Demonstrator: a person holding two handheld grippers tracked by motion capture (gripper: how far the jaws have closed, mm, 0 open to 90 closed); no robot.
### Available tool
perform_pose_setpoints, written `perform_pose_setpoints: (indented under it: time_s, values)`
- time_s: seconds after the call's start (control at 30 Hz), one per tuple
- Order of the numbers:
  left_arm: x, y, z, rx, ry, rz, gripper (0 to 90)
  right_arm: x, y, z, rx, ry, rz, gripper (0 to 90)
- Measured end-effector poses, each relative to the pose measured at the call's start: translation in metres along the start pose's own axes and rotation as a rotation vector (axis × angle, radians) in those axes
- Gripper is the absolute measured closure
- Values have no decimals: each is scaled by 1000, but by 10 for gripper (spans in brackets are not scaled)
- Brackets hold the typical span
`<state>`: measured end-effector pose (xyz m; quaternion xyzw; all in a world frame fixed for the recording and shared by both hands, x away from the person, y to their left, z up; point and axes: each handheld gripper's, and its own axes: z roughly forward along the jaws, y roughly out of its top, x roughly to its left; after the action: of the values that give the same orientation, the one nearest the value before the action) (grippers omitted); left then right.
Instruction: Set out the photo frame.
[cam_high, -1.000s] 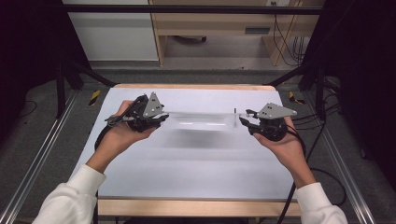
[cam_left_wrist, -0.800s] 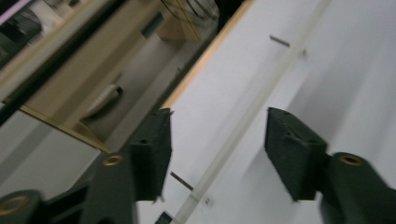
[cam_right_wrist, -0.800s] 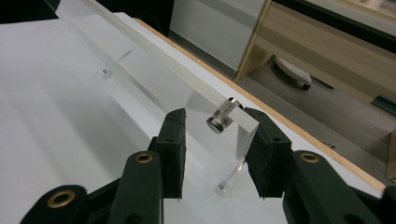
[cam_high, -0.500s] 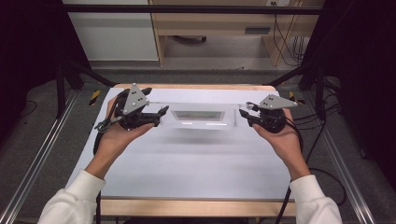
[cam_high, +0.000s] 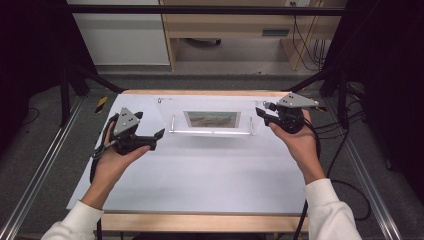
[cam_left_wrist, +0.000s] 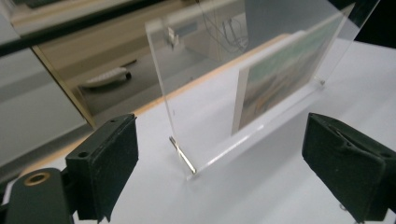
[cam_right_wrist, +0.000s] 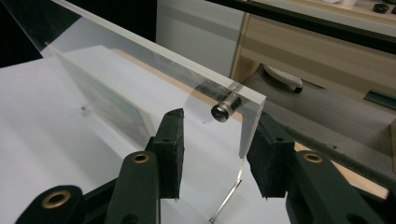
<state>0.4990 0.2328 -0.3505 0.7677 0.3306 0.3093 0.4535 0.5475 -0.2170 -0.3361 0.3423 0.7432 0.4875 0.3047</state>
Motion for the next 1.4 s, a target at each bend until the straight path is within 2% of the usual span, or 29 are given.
perform_pose_setpoints:
  time_s: [0.03,0.13,0.2,0.23,0.3,0.33,0.5,0.57,0.73,0.97,1.07,1.2,1.27,1.4]
  values:
    - [0,0,0,0,0,0,100,0,0,0,0,0,0,591]
    - [0,-15,6,34,2,-10,91,-2,1,2,-7,-4,13,588]
    - [-1,-31,11,62,-8,-23,91,-3,2,4,-5,-10,16,587]
    - [-1,-31,11,62,-8,-23,92,-3,2,4,-5,-10,16,587]
    - [-2,-45,16,93,-2,-15,91,-4,3,7,-11,-16,29,585]
    - [-2,-45,16,93,-2,-15,91,-4,3,7,-11,-16,29,585]
    - [-5,-66,19,145,-5,-5,87,-8,5,14,-24,-28,53,578]
    - [-5,-76,17,157,17,-2,88,-11,6,17,-28,-29,60,577]
    - [-5,-89,10,191,30,20,90,-16,9,22,-22,-25,74,576]
    - [-8,-107,-8,206,47,13,95,-24,15,34,-14,-34,108,574]
    - [-11,-114,-15,229,65,37,96,-26,15,37,-14,-40,115,572]
    - [-8,-120,-17,242,66,20,96,-28,16,41,-19,-49,129,570]
    - [-4,-124,-16,244,63,-19,96,-29,15,44,-29,-54,135,569]
    - [0,-126,-16,247,70,-30,96,-30,15,47,-34,-58,151,568]
